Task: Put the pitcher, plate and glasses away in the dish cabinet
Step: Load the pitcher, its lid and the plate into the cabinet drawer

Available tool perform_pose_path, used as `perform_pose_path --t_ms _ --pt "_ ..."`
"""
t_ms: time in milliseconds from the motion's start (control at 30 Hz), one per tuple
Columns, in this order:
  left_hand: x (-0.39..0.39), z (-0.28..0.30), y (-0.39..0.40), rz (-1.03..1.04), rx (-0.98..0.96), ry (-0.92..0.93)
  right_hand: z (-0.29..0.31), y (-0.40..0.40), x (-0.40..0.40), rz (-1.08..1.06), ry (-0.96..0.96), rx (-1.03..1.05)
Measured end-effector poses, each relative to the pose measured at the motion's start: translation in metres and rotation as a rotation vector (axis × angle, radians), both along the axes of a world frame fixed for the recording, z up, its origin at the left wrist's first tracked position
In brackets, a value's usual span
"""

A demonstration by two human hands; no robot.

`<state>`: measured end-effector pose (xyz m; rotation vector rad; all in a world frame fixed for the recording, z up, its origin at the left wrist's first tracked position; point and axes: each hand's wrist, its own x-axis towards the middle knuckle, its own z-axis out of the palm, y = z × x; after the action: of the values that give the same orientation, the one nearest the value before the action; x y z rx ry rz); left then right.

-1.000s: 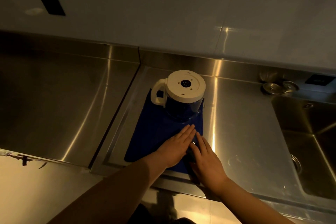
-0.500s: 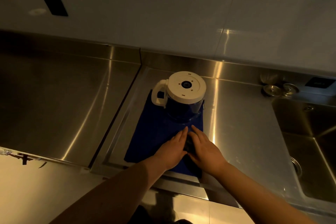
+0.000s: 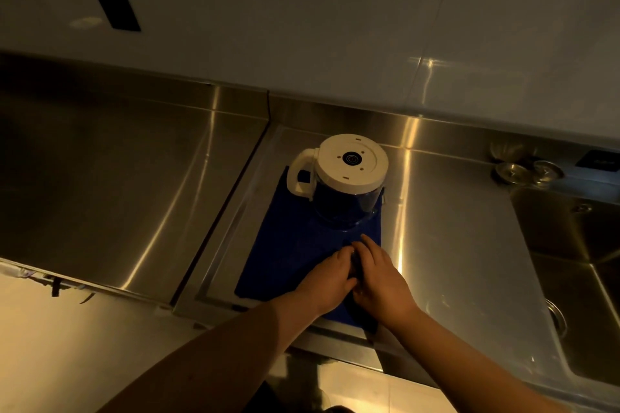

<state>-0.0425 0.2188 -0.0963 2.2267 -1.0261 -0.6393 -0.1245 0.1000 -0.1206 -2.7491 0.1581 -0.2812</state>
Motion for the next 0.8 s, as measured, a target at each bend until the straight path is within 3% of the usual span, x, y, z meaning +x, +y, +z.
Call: perform_pose_path --t_ms 167,333,567,800 --pt "-0.007 0.015 -0.004 0.029 -0.115 0.018 0.003 -0.006 -0.009 -0.01 -0.113 0.05" --pt "-0.003 0.037 -0.012 -0.011 -0.151 -0.138 0.007 -0.002 0.002 -0.128 -0.283 0.132" --pt "0.022 0.032 0.008 -0.209 -0.02 -0.41 -0.003 0.009 0.006 -0.115 -0.281 0.146" --pt "0.035 0.014 0.034 -0.274 -0.044 -0.498 0.007 0.005 0.011 0.072 -0.264 0.005"
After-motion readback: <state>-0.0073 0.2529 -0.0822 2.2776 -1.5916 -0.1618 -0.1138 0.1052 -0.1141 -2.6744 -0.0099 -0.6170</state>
